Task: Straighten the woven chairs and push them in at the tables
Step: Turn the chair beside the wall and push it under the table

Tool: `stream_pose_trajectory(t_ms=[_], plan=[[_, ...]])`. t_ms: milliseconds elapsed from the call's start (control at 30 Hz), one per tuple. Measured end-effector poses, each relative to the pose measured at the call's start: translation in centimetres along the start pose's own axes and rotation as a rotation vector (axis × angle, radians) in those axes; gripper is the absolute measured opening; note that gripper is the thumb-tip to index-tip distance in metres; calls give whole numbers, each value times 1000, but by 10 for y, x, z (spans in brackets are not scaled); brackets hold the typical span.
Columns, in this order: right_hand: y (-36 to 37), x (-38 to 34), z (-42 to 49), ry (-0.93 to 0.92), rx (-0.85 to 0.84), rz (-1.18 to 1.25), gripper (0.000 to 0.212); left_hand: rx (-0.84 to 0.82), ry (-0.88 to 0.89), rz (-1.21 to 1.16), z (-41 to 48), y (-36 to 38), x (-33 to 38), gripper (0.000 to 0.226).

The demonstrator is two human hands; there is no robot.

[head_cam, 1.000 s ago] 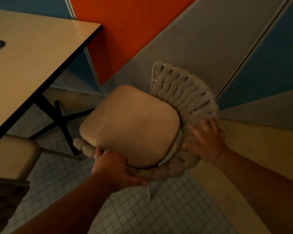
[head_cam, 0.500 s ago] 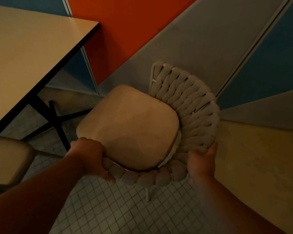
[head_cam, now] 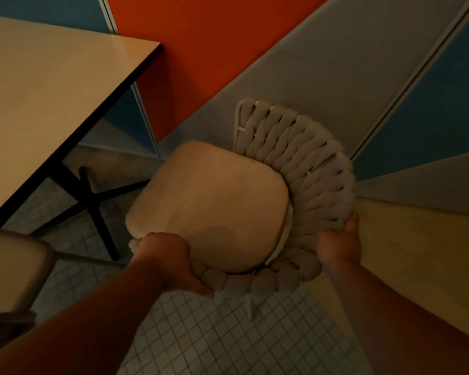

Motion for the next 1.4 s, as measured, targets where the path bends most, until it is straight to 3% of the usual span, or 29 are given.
stream_pose_trajectory(t_ms=[333, 667, 767, 867, 933, 1033, 1167, 1300, 1400], plan=[[0, -30, 55, -50, -42, -105, 56, 64, -63, -70, 11, -14, 34, 96], [14, -41, 87, -48, -99, -157, 70, 75, -78, -82, 27, -24, 38, 98], [16, -43, 84, 2, -245, -154, 86, 30, -59, -61, 26, -23, 40, 102], [-15, -57, 52, 51, -373, -328, 118, -147, 24, -35, 22, -27, 39, 123], [-50, -96, -4, 1, -388, -357, 113, -235, 85, -96, 1, -32, 40, 142], [-97, -134, -66, -80, -485, -444, 90, -95, 26, -272, -37, -52, 26, 139], [-147, -137, -113, -141, -636, -670, 97, 62, 26, -298, -107, -75, 8, 118], [-168, -154, -126, -200, -769, -790, 111, 68, -33, -248, -143, -96, -11, 110], [-167, -177, -112, -293, -817, -853, 105, 74, -95, -320, -155, -116, -12, 109]])
Point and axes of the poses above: each hand's wrist, its own z-axis towards the middle knuckle, its own y-axis out of the palm, x = y × z, the point moved 8 cm from there along z, towards the middle knuckle, and after that the axes turned 10 degrees about z, right-handed, at the moved point
